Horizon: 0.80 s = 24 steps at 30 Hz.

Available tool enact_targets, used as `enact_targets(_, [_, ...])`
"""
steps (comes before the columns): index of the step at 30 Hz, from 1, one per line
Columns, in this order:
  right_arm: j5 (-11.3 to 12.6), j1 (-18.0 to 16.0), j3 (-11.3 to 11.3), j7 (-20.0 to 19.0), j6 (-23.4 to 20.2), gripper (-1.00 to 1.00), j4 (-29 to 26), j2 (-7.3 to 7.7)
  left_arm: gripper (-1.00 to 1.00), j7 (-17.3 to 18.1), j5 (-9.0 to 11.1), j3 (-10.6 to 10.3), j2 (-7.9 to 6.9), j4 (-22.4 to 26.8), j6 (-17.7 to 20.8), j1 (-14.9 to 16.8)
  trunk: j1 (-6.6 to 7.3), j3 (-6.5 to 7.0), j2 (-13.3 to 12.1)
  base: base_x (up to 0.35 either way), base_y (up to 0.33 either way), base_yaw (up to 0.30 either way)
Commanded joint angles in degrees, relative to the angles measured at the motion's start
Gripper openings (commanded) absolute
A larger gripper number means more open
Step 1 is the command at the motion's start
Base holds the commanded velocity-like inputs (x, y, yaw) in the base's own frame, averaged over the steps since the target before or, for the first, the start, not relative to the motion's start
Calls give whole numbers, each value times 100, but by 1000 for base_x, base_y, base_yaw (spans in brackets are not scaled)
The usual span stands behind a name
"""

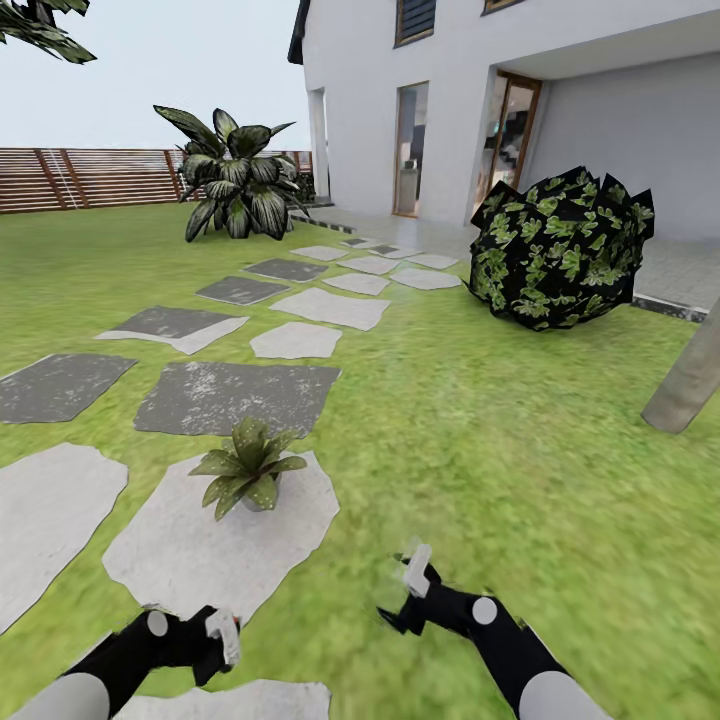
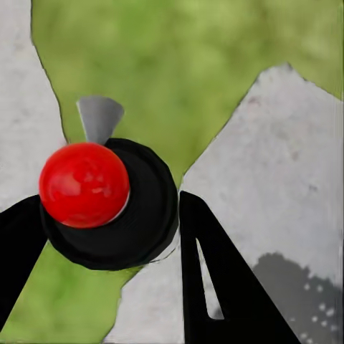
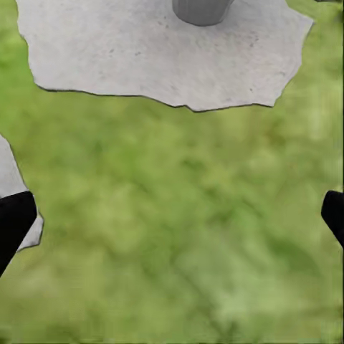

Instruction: Pick up the pesticide atomizer in the garden and spray insectifuge to fully cover both potted plants in the garden.

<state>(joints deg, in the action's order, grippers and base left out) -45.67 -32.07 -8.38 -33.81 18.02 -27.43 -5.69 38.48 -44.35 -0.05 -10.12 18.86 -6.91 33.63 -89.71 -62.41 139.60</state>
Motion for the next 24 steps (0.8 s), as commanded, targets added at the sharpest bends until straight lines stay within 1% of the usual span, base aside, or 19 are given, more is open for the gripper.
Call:
enact_targets(1, [-41, -2, -52, 310, 35, 100, 227, 72, -100, -175, 209, 25, 0, -139, -51, 4, 2, -4, 2, 0, 0, 0])
enact_targets(2, [-37, -2, -54, 668, 37, 100, 441, 141, -100, -350, 459, 36, 1, -253, -53, 4, 2, -4, 2, 0, 0, 0])
enact_targets(3, [-34, -2, -53, 1248, 36, 100, 745, 241, -100, -596, 840, 47, 1, -387, -54, 1, 2, -4, 2, 0, 0, 0])
enact_targets(5, [-15, -1, -53, 2071, 42, 100, 1169, 348, -100, -923, 1376, 56, 1, -543, -80, -42, 2, -4, 2, 0, 0, 0])
enact_targets(6, [43, -1, -55, 2682, 53, 100, 1495, 387, -100, -1179, 1818, 61, 1, -609, -184, -126, 2, -4, 2, 0, 0, 0])
enact_targets(7, [135, -1, -56, 3079, 59, 100, 1695, 402, -100, -1368, 2117, 61, 6, -640, -307, -195, 2, -4, 2, 0, 0, 0])
enact_targets(8, [291, 2, -60, 3448, 73, 100, 1872, 414, -100, -1579, 2406, 60, 12, -661, -452, -276, 2, -4, 2, 0, 0, 0])
enact_targets(9, [646, 10, -63, 3901, 131, 100, 2088, 425, -100, -1936, 2779, 59, 23, -677, -673, -409, 2, -4, 2, 0, 0, 0])
enact_targets(11, [1288, 24, -65, 4264, 322, 100, 2265, 436, -100, -2452, 3146, 59, 31, -688, -899, -556, 2, -4, 2, 0, 0, 0])
enact_targets(13, [1943, 87, -66, 4422, 635, 100, 2340, 485, -100, -2936, 3390, 58, 44, -699, -1036, -655, 2, -4, 2, 0, 0, 0])
enact_targets(14, [2340, 168, -67, 4487, 876, 100, 2367, 595, -100, -3256, 3518, 59, 55, -715, -1120, -712, 2, -4, 2, 0, 0, 0])
enact_targets(16, [2699, 277, -67, 4543, 1091, 100, 2395, 817, -100, -3607, 3626, 59, 72, -737, -1236, -781, 2, -4, 2, 0, 0, 0])
enact_targets(17, [2872, 374, -67, 4559, 1178, 100, 2415, 978, -100, -3768, 3669, 58, 87, -802, -1336, -837, 2, -4, 2, 0, 0, 0])
enact_targets(19, [3014, 498, -67, 4571, 1249, 100, 2422, 1098, -100, -3867, 3696, 62, 108, -940, -1465, -875, 2, -4, 2, 0, 0, 0])
enact_targets(20, [3076, 572, -64, 4578, 1294, 100, 2421, 1144, -100, -3915, 3708, 64, 161, -1029, -1535, -891, 2, -4, 2, 0, 0, 0])
enact_targets(22, [3104, 606, -60, 4581, 1316, 100, 2423, 1150, -100, -3947, 3731, 71, 249, -1086, -1567, -911, 2, -4, 2, 0, 0, 0])
enact_targets(24, [3114, 617, -59, 4578, 1329, 100, 2420, 1137, -100, -3951, 3840, 74, 289, -1124, -1586, -966, 2, -4, 2, 0, 0, 0])
